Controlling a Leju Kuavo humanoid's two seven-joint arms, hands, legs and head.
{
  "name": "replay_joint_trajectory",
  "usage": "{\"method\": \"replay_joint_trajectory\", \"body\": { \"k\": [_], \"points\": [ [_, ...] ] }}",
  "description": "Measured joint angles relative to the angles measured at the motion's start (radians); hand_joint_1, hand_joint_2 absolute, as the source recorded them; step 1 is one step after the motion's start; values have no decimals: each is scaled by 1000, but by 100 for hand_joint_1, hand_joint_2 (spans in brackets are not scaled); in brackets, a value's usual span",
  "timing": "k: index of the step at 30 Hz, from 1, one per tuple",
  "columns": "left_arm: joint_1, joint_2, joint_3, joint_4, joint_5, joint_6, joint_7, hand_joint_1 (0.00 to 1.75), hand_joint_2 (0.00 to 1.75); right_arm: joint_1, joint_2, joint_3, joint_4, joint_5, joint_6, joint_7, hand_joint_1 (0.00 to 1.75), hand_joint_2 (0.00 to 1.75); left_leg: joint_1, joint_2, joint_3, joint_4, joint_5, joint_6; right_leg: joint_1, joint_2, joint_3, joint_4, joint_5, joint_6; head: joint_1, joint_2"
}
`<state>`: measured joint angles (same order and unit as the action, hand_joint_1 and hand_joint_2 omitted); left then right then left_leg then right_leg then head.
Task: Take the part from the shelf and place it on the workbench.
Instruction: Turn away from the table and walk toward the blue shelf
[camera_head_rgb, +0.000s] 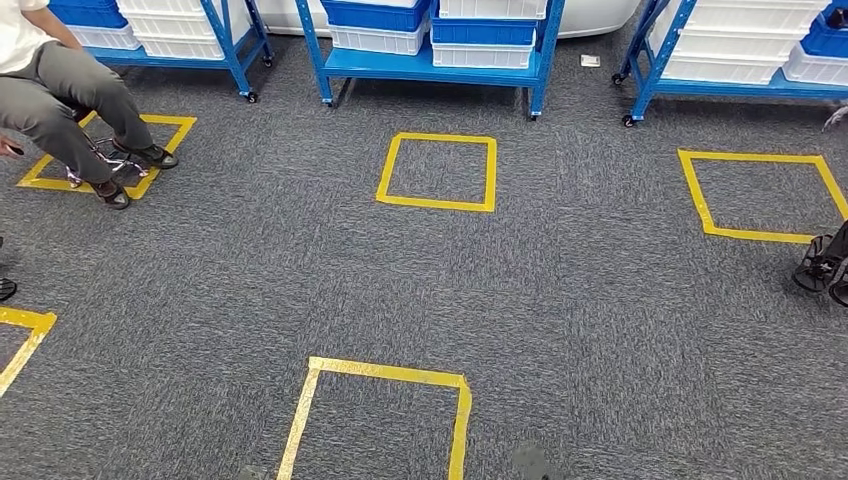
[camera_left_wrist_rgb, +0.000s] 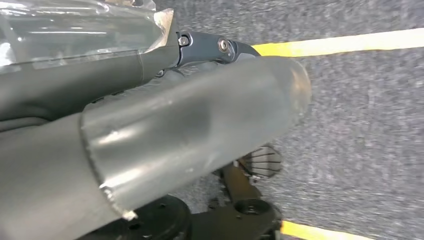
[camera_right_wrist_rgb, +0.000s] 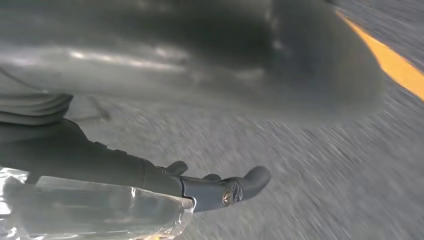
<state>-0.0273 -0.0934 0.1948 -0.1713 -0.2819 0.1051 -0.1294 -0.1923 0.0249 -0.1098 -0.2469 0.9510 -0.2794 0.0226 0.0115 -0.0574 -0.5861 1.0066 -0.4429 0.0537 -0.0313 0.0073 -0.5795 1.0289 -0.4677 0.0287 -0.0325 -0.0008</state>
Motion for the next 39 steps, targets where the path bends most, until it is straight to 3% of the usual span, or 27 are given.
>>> {"method": "replay_joint_trajectory", "body": {
  "k": [6, 8, 10, 12, 14, 15, 16, 19, 20, 21, 23, 25, 27, 29, 30, 31, 32, 34, 35, 37, 39],
  "points": [
    [-3, 6, 7, 0, -2, -12, -18, 0, 0, 61, 22, 8, 20, 50, 14, 41, 0, 0, -3, 2, 0, -1, -9, -2, -2, 3, 1, -4, 0, 0, 0, 0],
    [-5, 7, 8, 0, -6, -9, -19, 0, 0, 71, 24, 15, 23, 67, 15, 43, 0, 0, -6, 4, 8, -22, -10, 4, 2, 2, 7, 7, 18, 12, 0, 0],
    [-6, 4, 9, 0, -10, -7, -17, 0, 0, 79, 24, 22, 25, 78, 14, 43, 0, 0, -4, 4, 31, -52, -7, 8, 5, 1, 4, 34, 17, 22, 1, 0],
    [-6, 1, 10, 0, -12, -4, -16, 0, 0, 81, 23, 25, 26, 83, 12, 39, 0, 0, 1, 7, 48, -62, -3, 7, 4, 0, -26, 104, -38, 15, 7, 0],
    [-6, -1, 10, 0, -13, -2, -16, 0, 0, 82, 22, 28, 27, 86, 11, 34, 0, 0, 2, 11, 49, -61, -2, 2, 1, 0, -77, 215, -100, 13, 12, 0],
    [-5, -3, 11, 0, -14, -2, -16, 0, 0, 84, 20, 30, 27, 87, 11, 32, 0, 0, 3, 11, 49, -60, -1, -2, -1, 0, -93, 249, -117, 17, 12, 0],
    [-5, -5, 11, 0, -16, -1, -16, 0, 0, 85, 19, 31, 27, 88, 11, 32, 0, 0, 7, 11, 50, -58, -2, -9, -4, 0, -92, 249, -115, 27, 13, 0],
    [-5, -9, 11, 0, -20, 0, -10, 0, 0, 86, 18, 34, 29, 92, 12, 32, 0, 0, 22, 6, 59, -37, -17, -41, -17, 4, -16, 76, -42, 73, 16, 0],
    [-6, -9, 11, 0, -21, 1, -6, 0, 0, 86, 19, 35, 31, 93, 13, 32, 0, 0, 24, 4, 57, -25, -23, -51, -17, 6, 2, 31, -33, 72, 19, 0],
    [-7, -9, 11, 0, -21, 1, -2, 0, 0, 87, 20, 37, 33, 95, 14, 32, 0, 0, 25, 3, 51, -13, -30, -61, -15, 7, 8, 14, -31, 59, 18, 0],
    [-7, -9, 11, 0, -22, 3, 4, 0, 0, 89, 21, 38, 35, 97, 16, 34, 0, 0, 25, 2, 42, -1, -39, -71, -10, 3, 10, 21, -37, 20, 14, 0],
    [-8, -9, 11, 0, -22, 4, 6, 0, 0, 90, 21, 39, 36, 98, 17, 35, 0, 0, 29, 15, 37, 17, -47, -76, -10, 0, 17, 23, -33, 3, 8, 0],
    [-12, -9, 11, 0, -22, 4, 8, 0, 0, 86, 22, 40, 36, 98, 17, 36, 0, 0, 29, 37, -6, 97, -78, -79, -7, -3, 24, 21, -37, -7, 5, 0],
    [-15, -9, 11, 0, -23, 4, 11, 0, 0, 85, 22, 40, 36, 99, 21, 39, 0, 0, 28, 48, -87, 228, -125, -81, 1, -7, 29, 21, -44, -18, 4, 0],
    [-14, -9, 11, 0, -23, 4, 13, 0, 0, 85, 22, 40, 36, 100, 23, 42, 0, 0, 27, 50, -123, 276, -137, -80, 6, -8, 32, 21, -47, -22, 5, 0],
    [-13, -9, 11, 0, -23, 4, 13, 0, 0, 85, 22, 40, 36, 100, 26, 43, 0, 0, 24, 50, -142, 291, -129, -74, 11, -8, 36, 21, -51, -27, 4, 0],
    [-13, -9, 11, 0, -23, 4, 14, 0, 0, 85, 22, 40, 36, 101, 27, 44, 0, 0, 20, 50, -142, 268, -101, -65, 16, -8, 42, 21, -55, -31, 4, 0],
    [-13, -8, 11, 0, -23, 4, 14, 0, 0, 84, 24, 40, 36, 101, 28, 45, 0, 0, 3, 55, -101, 150, -20, -32, 24, -9, 53, 19, -63, -38, 5, 0],
    [-14, -7, 11, 0, -24, 5, 14, 0, 0, 83, 27, 40, 37, 101, 28, 45, 0, 0, -7, 60, -82, 100, -1, -14, 26, -9, 59, 17, -67, -38, 8, 0],
    [-16, -7, 11, 0, -25, 5, 14, 0, 0, 82, 30, 40, 37, 102, 29, 46, 0, 0, -23, 69, -62, 51, 4, 13, 24, -11, 61, 12, -72, -35, 10, 0],
    [-15, -8, 11, 0, -27, 7, 14, 0, 0, 81, 33, 40, 37, 105, 29, 46, 0, 0, -28, 67, -51, 32, 8, 22, 25, -15, 68, 0, -76, -26, 7, 0]
  ]
}}
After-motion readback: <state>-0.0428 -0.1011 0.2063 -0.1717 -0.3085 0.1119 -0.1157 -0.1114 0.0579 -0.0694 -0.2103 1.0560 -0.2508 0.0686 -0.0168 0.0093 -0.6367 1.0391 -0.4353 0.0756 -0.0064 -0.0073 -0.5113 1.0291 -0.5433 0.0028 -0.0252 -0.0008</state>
